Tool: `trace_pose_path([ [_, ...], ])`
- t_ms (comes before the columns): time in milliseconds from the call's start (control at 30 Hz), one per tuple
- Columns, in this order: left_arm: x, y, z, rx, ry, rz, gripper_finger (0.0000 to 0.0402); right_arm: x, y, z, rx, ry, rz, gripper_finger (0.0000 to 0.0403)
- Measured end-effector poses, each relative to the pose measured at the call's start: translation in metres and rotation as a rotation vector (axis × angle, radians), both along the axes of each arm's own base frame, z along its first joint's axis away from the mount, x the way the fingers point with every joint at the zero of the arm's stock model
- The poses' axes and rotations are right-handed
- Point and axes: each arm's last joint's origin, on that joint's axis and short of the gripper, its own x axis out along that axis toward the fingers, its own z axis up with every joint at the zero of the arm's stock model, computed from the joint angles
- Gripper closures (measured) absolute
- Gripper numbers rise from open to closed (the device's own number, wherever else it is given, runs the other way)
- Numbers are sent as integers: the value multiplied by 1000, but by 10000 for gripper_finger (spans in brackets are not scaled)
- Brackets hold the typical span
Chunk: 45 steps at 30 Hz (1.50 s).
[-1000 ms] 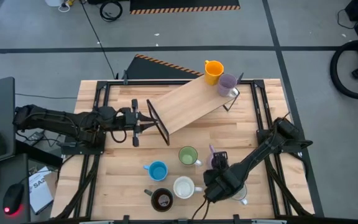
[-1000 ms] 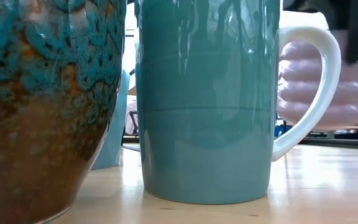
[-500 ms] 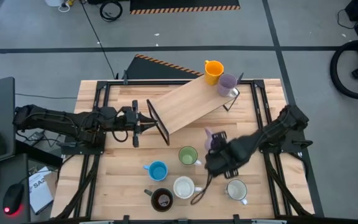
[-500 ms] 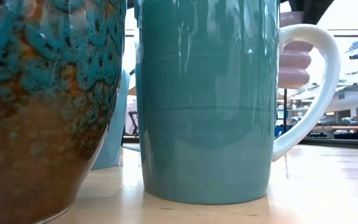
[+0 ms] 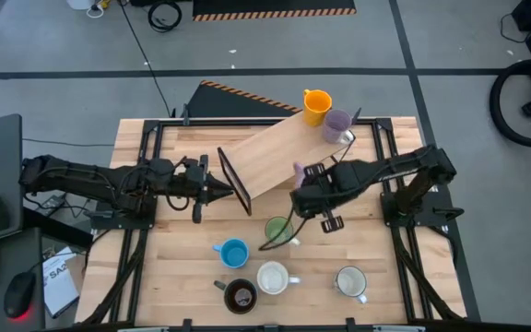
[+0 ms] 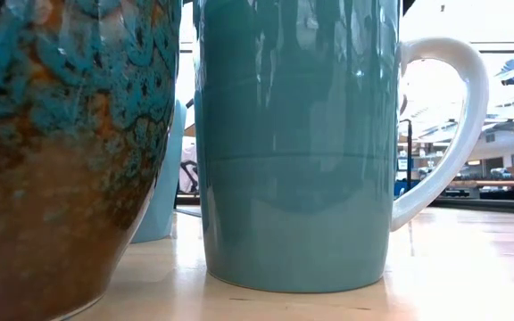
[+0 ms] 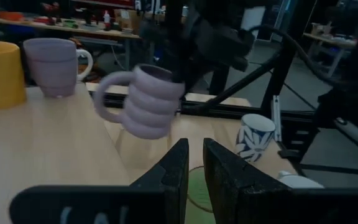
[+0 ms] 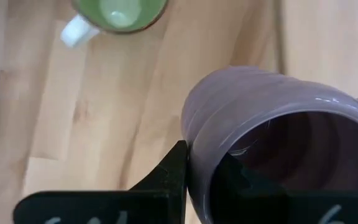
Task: Place coffee mugs
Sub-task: Put the purple mug on the shelf
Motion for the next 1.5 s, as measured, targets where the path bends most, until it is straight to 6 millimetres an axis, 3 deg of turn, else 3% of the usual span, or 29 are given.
trace_pose_path([
  [233,0,0,0,-73,4,5,347,5,-31,17,-41,-25,34,357],
  [967,-1,0,-4,-173,48,20,347,9,-143,19,-28,-70,97,351],
  [1300,-1,0,-4,-218,47,25,347,10,-171,16,-16,-104,93,350],
  [1500,-1,0,-4,-243,48,28,347,10,-178,13,-15,-101,68,347],
])
